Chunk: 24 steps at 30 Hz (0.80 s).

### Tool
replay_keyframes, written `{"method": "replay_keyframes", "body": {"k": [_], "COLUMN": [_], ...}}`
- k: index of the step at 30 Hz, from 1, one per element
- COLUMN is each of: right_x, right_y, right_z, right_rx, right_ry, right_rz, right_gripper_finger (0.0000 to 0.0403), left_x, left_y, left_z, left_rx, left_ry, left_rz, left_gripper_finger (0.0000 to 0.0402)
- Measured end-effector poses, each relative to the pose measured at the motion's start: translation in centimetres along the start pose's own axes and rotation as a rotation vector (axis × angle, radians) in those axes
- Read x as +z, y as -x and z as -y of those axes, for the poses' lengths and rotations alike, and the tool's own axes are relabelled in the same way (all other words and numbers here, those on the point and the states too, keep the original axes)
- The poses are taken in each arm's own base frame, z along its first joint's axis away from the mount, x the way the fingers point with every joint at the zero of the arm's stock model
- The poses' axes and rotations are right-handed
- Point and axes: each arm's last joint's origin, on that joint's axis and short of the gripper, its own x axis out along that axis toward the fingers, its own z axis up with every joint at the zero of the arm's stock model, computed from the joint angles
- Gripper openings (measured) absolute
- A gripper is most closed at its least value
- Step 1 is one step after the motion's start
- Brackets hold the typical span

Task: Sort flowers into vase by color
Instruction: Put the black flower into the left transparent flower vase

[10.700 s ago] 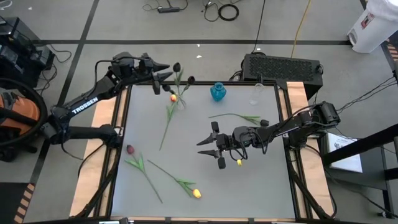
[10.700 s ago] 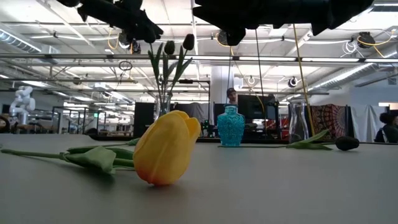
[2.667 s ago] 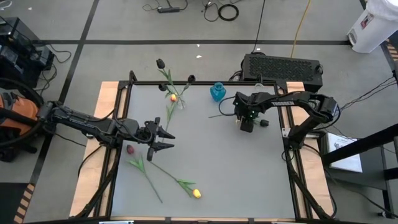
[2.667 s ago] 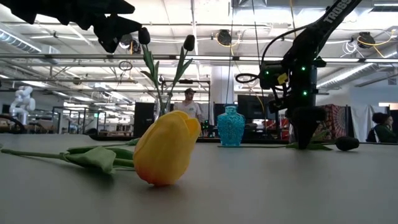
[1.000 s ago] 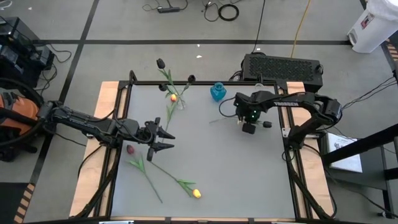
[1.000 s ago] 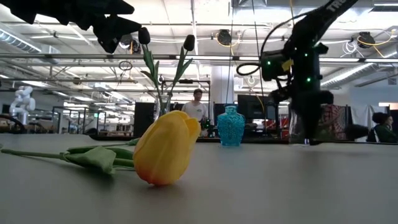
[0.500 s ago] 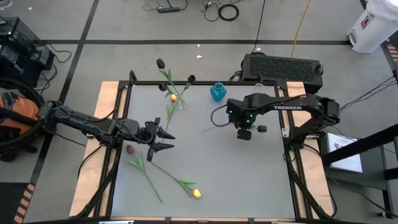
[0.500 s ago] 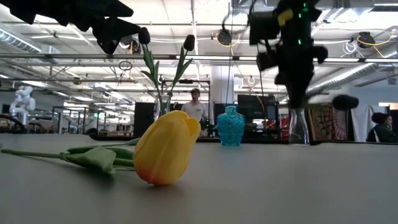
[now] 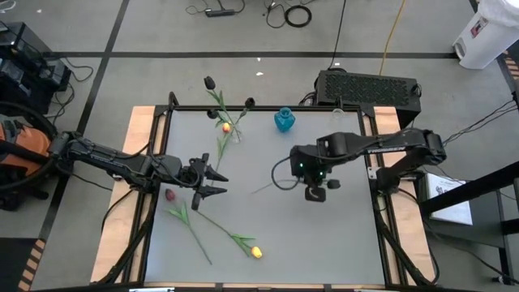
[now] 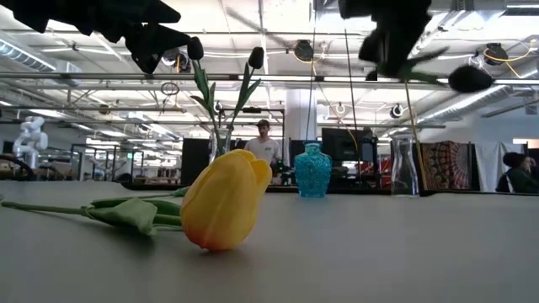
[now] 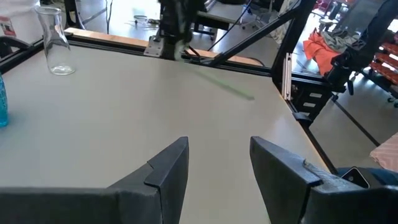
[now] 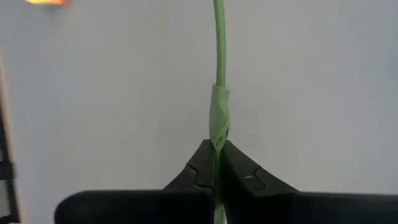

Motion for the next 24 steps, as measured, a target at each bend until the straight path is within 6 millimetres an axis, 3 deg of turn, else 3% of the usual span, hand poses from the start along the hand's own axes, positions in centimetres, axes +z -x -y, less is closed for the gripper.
{"method": "replay_keyframes", "body": {"k": [13, 24], "right_x": [-0.2, -0.5], "right_y": [1.7, 1.5], "right_z": [-6.4, -8.3], "right_rx": [0.134, 0.159], "right_ry": [0.071, 0.063], "right_rz": [0.058, 0.071], "right_gripper_finger": [0.0, 0.0], "left_x": [0.0, 0.0], "left_y": [0.0, 0.0], "left_z": [0.0, 0.0], "left_rx": [0.0, 0.0], "left_ry": [0.0, 0.004], "left_rz": [0.0, 0.003], "left_gripper_finger": [0.0178, 0.0178]}}
